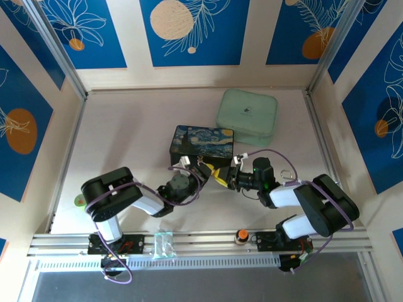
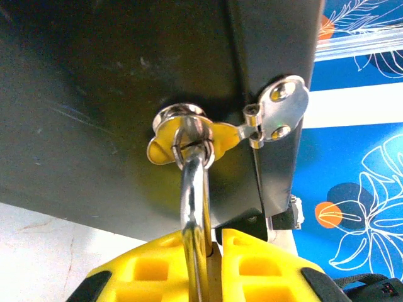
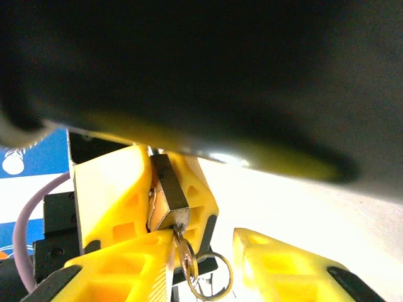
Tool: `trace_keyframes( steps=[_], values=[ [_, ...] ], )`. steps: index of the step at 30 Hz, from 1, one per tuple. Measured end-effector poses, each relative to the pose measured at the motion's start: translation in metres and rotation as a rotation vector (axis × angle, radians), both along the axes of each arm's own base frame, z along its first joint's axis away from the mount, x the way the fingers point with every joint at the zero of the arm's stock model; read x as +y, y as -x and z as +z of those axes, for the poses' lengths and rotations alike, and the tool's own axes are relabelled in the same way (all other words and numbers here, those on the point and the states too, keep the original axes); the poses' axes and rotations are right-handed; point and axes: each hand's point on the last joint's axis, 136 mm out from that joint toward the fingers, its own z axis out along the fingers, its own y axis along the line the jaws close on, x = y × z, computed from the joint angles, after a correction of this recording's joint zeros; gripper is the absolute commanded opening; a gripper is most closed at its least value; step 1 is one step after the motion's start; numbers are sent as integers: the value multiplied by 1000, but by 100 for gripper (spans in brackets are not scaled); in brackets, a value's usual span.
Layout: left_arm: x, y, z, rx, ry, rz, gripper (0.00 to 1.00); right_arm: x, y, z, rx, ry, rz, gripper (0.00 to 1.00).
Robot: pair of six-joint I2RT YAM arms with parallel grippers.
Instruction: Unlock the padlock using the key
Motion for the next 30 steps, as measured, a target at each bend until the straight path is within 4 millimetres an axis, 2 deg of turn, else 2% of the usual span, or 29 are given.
trace_keyframes(
  steps=[2, 5, 9, 14, 16, 18, 24, 30],
  values=[
    [1, 0, -1, 2, -3, 0, 0, 1, 0, -1, 1, 3, 0, 33],
    [1, 1, 0, -1, 2, 0, 0, 0, 0, -2, 0, 8, -7, 46],
    [1, 4, -2, 2, -2, -11, 0, -6, 3, -5, 7, 19, -41, 49],
    [1, 13, -11, 18, -39, -41, 0, -11, 2, 17, -60, 9, -77, 52],
    [1, 13, -10, 18, -46, -42, 0, -13, 6, 22, -72, 16, -84, 44],
    [2, 13, -8, 17, -43, -42, 0, -13, 12, 19, -67, 35, -83, 41],
    [2, 13, -8, 16, -43, -43, 0, -8, 36, -4, -19, 133, -45, 22],
    [1, 13, -8, 17, -43, -43, 0, -16, 32, -9, -32, 169, -84, 12]
  ],
)
